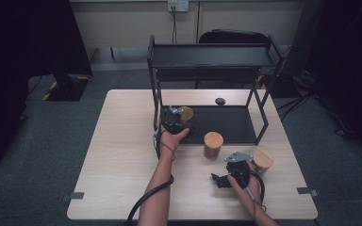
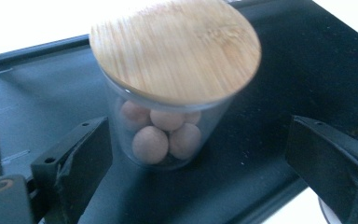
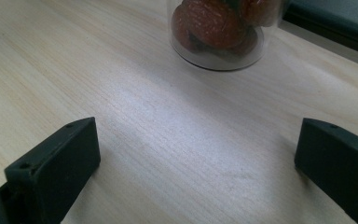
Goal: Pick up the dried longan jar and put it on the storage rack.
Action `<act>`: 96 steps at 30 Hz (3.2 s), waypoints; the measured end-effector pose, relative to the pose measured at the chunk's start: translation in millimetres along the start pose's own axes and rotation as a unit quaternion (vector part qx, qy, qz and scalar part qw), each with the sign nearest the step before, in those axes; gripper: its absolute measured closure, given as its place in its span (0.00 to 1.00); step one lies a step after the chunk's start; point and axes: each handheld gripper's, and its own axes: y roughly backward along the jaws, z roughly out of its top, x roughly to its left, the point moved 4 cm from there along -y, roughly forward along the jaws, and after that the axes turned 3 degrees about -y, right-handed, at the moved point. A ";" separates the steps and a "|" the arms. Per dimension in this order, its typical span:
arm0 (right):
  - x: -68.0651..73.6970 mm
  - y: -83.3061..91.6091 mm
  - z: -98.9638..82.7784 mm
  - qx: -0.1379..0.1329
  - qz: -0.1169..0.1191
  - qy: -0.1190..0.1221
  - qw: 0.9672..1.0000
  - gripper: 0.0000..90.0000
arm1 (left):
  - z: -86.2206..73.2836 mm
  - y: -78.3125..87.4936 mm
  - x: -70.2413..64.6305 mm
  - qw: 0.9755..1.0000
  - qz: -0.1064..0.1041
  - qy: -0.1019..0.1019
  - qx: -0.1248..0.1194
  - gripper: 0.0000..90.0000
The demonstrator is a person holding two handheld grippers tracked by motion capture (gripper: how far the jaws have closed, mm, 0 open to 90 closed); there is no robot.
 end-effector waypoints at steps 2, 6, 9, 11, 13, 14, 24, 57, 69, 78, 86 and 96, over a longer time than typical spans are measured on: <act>0.0 0.0 0.0 0.000 0.000 0.000 1.000 0.00 | -1.9 1.9 -1.0 1.000 -0.003 0.000 -0.001 0.08; 0.0 0.0 0.0 0.000 0.000 0.000 1.000 0.00 | -5.5 6.3 -3.3 1.000 -0.010 -0.002 -0.005 0.08; 0.0 0.0 0.0 0.000 0.000 0.000 1.000 0.00 | -7.1 9.1 -5.0 1.000 -0.015 -0.002 -0.009 0.08; 0.0 0.0 0.0 0.000 0.000 0.000 1.000 0.00 | -8.4 11.1 -6.1 1.000 -0.020 -0.001 -0.014 0.08; 0.0 0.0 0.0 0.000 0.000 0.000 1.000 0.00 | -9.2 12.8 -6.8 1.000 -0.025 0.001 -0.015 0.08; 0.0 0.0 0.0 0.000 0.000 0.000 1.000 0.00 | -9.5 13.4 -7.2 1.000 -0.027 0.001 -0.015 0.08; 0.0 0.0 0.0 0.000 0.000 0.000 1.000 0.00 | -15.0 19.9 -9.5 0.999 -0.041 -0.003 -0.017 0.08; 0.0 0.0 -0.1 0.000 0.000 0.000 1.000 0.00 | -53.9 50.1 -16.7 0.996 -0.087 -0.019 -0.027 0.07; 0.0 0.0 0.0 0.000 0.000 0.000 1.000 0.00 | -63.4 61.2 -18.1 0.995 -0.092 -0.034 -0.028 0.07; 0.0 0.0 -0.1 0.000 0.000 0.000 1.000 0.00 | -70.7 69.4 -14.1 0.995 -0.092 -0.038 -0.026 0.07; 0.0 0.0 -0.1 0.000 0.000 0.000 1.000 0.00 | -77.1 76.4 -9.9 0.994 -0.096 -0.038 -0.026 0.07; 0.0 0.0 0.0 0.000 0.000 0.000 1.000 0.00 | -83.1 83.4 -4.9 0.995 -0.092 -0.041 -0.024 0.07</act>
